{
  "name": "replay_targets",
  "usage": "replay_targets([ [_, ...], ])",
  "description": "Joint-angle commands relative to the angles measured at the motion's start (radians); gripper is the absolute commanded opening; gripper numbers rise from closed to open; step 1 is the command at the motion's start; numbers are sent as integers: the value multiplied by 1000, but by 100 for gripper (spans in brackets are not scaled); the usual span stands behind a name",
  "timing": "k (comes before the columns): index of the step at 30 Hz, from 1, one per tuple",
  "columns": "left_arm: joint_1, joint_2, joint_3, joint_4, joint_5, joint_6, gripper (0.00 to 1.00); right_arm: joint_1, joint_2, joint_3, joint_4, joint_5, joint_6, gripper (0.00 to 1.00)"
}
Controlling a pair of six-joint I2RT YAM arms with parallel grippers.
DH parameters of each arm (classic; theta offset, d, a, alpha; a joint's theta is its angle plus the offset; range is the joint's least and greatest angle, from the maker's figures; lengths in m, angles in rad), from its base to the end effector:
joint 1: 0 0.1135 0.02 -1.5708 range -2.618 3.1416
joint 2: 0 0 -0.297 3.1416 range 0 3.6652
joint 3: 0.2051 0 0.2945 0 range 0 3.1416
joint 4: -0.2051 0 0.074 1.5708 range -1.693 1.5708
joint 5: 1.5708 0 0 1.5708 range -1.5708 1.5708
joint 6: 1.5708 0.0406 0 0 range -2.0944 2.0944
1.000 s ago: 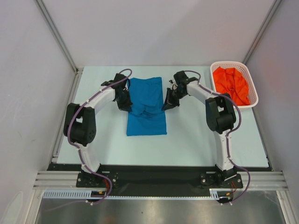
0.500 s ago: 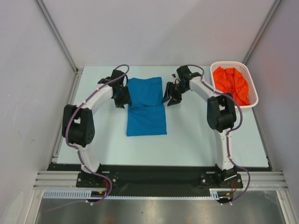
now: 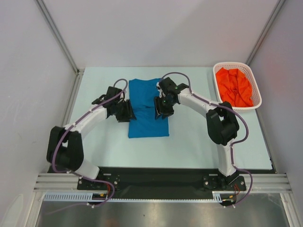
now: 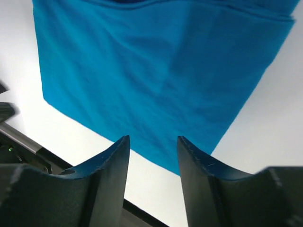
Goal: Fold and stack the t-shirts
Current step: Fold the tshirt
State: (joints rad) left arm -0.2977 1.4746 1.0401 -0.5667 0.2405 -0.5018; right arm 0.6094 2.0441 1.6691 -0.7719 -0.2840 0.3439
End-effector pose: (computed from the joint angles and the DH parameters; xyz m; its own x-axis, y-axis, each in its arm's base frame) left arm 0.3217 -0.1088 0.2466 -0.9019 -0.2119 -0.3763 -0.0298 0.8998 -0.4353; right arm 0.3970 0.2910 0.2251 -0.9208 -0.2480 -0.3011 -0.3542 0.8549 0.3791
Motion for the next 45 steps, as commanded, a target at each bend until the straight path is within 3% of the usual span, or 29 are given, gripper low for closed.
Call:
replay_targets([
  [1,-6,50,41,84,5,40,49,-49,-1,11,72,31,30,51],
  [8,5,248,290,-45,-76,241,56,-146,24,1,83,-16,-22,56],
  [14,20,348,348,-59,-113,316,59,-180,105,76,68,-93,-88,56],
  [21,34,406,399,-59,-125,341,60,-206,172,112,109,-170,-56,53],
  [34,43,489,480,-55,-84,329,39,-209,223,179,114,-190,-37,34],
  [43,46,504,482,-50,-56,315,41,-211,278,254,80,-195,-32,33],
  [45,48,510,488,-52,-64,312,37,-211,294,265,71,-192,-39,33],
])
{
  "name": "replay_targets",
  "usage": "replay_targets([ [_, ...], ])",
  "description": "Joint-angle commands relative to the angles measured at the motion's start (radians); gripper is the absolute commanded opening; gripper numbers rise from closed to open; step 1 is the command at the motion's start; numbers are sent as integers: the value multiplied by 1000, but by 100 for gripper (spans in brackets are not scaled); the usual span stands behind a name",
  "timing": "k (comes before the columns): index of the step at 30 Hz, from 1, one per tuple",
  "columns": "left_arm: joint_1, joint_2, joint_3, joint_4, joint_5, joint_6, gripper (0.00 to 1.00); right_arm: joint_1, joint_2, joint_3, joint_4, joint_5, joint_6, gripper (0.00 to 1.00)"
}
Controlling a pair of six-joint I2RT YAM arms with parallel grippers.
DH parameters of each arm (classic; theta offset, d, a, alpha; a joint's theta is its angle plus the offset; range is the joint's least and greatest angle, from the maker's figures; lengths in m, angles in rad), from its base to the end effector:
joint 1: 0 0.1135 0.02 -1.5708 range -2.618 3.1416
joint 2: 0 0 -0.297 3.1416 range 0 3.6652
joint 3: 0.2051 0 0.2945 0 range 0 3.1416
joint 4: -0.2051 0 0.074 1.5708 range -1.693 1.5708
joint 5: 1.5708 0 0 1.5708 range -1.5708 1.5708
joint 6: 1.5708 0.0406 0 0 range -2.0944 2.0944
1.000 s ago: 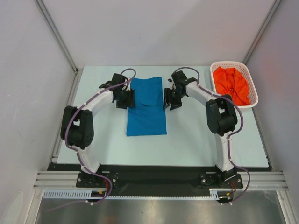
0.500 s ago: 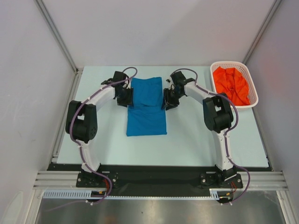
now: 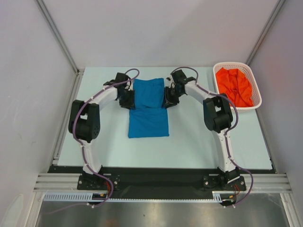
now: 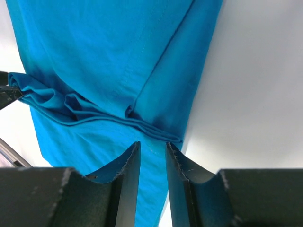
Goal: Fold and stack the t-shirts
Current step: Fold the tshirt
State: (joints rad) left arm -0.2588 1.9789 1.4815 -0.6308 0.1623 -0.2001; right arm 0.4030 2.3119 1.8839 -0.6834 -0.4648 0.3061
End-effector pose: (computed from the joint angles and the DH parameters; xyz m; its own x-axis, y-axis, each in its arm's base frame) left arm 0.4514 -0.1263 0.1982 -0.9196 0.0406 -0.3907 0.1395 0.9636 -0.2282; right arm 0.5049 0.2350 0.1686 -0.9469 -0.1109 -0.3017 -0.2601 0.8157 0.5167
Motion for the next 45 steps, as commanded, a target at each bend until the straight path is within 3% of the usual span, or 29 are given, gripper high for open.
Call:
replay_targets([
  [1,9,5,48,14,14,8,35,-4,29,55,-18,-11,1,32],
  [5,9,3,59,11,-6,7,15,-4,30,75,-21,0,-1,20],
  [9,12,0,69,-1,-30,-5,4,-4,34,95,-28,9,-2,2],
  [19,27,60,129,-50,-102,-22,1,-18,20,153,-67,34,-2,6],
  [22,29,57,117,-53,-127,-33,20,-27,-12,153,-110,60,-25,9],
  [23,30,45,114,-56,-135,-38,48,-30,-34,152,-126,70,-35,9],
  [26,30,0,89,-53,-127,-50,71,-30,-91,72,-160,75,-48,18],
  [29,30,-103,37,-66,-141,-50,73,-30,-230,-125,-102,40,-38,30],
  [31,30,-208,-50,-78,-133,-50,73,-29,-332,-278,-55,12,-21,44],
  [36,30,-454,-369,-21,109,-99,73,0,-505,-578,158,-138,96,69],
  [39,32,-581,-565,34,195,-172,76,31,-545,-693,257,-153,165,72],
  [40,30,-603,-631,52,206,-188,86,49,-552,-716,275,-149,177,73],
  [42,32,-658,-671,91,201,-217,90,60,-566,-770,320,-138,212,74],
  [45,30,-667,-701,124,220,-243,89,80,-575,-828,367,-140,238,75],
])
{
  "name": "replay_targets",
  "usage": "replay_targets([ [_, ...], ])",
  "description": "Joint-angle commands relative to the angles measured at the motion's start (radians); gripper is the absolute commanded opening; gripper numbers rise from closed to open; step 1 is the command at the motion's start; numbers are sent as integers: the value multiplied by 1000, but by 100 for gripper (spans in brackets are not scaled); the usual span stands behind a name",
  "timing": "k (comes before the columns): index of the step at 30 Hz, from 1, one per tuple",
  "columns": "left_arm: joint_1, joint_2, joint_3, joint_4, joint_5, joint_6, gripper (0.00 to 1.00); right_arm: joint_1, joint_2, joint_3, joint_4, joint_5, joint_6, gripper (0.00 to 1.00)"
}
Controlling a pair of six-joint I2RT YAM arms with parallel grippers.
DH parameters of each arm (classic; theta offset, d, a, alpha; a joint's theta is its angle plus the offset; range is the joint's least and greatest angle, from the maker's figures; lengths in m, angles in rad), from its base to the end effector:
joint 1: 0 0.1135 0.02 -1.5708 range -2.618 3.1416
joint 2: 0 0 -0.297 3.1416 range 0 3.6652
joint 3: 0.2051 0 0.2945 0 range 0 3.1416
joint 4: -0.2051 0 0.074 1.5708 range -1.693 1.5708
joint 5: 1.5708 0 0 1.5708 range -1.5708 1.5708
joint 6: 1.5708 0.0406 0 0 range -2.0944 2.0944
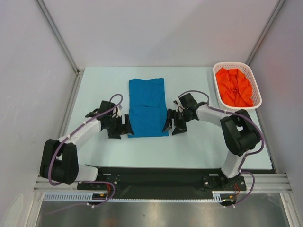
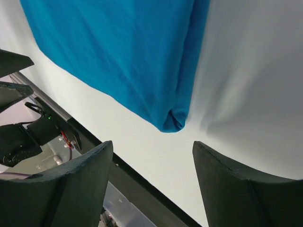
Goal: Fold and stack the t-shirts
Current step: Fold the tshirt
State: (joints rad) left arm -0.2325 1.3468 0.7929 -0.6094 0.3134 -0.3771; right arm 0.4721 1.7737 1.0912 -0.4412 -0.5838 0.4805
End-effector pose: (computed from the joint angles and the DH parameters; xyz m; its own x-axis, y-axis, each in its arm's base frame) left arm 0.2651 -0.0756 0.1990 -0.9551 -0.1338 -0.2642 -0.0146 0.9124 -0.4091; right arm 0.3354 0.1964 0.1718 -0.9856 -0.0702 -0.1537 -0.1535 0.7524 0.6406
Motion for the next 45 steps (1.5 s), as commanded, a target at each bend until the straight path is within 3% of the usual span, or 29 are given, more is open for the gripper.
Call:
replay_targets([
  [1,4,-26,-20,109,87,-72,86,14,-39,-49,134,-18,75,75],
  [7,10,17,-112,223,111,-158,82,13,-51,-154,240,15,156,73],
  [15,25,63,-142,243,43,-262,71,14,-5,-188,325,47,257,61],
  [22,30,60,-147,250,-20,-296,62,3,-26,-202,326,93,268,56],
  [30,35,57,-179,339,36,-299,59,16,-22,-180,283,120,235,54],
  [35,35,-50,-228,300,-58,-254,74,23,-66,-165,185,217,94,68],
  [39,32,-142,-221,225,-95,-211,86,28,-109,-156,128,259,-19,73],
  [45,-31,-350,-123,93,-221,-111,87,129,-253,-123,32,399,-238,86],
])
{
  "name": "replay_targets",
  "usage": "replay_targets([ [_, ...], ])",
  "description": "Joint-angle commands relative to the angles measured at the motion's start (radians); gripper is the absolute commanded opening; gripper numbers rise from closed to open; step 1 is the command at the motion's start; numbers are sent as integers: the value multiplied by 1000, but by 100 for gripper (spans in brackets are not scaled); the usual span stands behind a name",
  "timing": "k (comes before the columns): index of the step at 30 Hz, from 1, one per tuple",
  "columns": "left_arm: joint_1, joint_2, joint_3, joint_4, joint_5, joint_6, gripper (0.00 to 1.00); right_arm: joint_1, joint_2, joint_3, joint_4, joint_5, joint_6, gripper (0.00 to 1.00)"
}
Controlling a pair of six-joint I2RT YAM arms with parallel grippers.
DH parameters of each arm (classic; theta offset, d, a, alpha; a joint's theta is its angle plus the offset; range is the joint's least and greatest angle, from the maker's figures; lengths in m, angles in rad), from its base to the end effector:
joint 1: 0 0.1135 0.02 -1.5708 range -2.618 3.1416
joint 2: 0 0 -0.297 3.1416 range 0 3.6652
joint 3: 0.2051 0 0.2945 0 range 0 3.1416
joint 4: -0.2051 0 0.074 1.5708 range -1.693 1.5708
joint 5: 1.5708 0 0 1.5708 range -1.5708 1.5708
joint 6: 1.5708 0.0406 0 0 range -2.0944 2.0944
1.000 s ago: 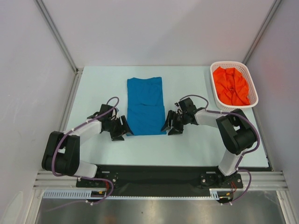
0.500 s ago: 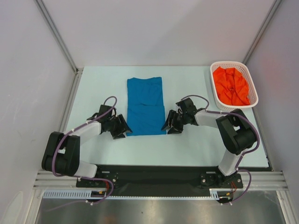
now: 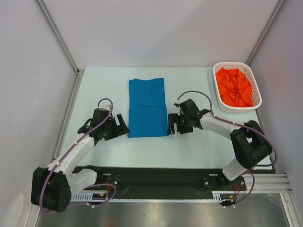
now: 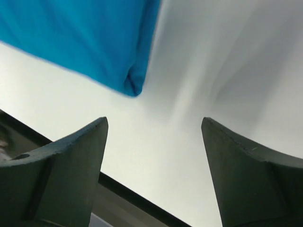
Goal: Fold and stack the t-shirts
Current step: Fold the tshirt
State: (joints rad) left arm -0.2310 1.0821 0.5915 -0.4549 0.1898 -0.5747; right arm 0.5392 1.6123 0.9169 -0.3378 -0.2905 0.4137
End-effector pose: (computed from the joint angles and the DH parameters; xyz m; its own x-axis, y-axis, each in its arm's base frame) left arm 0.2219 -0.0601 0.2005 -0.8431 -0.3501 -0.4082 -0.1501 0.8821 -0.4466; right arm 0.2943 0.1897 0.1746 -0.9233 -0.1036 -0.3700 -0.2694 0.8611 0.4311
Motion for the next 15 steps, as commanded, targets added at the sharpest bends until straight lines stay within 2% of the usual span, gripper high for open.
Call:
replay_targets([
  [1,-69,-99,114,-80,-122,102,87,92,-107,56,-84,181,-240,86],
  [3,-117,-119,146,-113,-173,148,86,192,-149,68,-113,261,-308,88],
  [8,-375,-114,244,-178,-464,223,84,443,-218,-9,-40,487,-602,89],
  [10,-406,-129,275,-226,-545,216,84,487,-206,-30,-26,536,-670,89],
  [15,-393,-241,307,-265,-586,211,84,533,-144,-78,17,596,-840,88],
])
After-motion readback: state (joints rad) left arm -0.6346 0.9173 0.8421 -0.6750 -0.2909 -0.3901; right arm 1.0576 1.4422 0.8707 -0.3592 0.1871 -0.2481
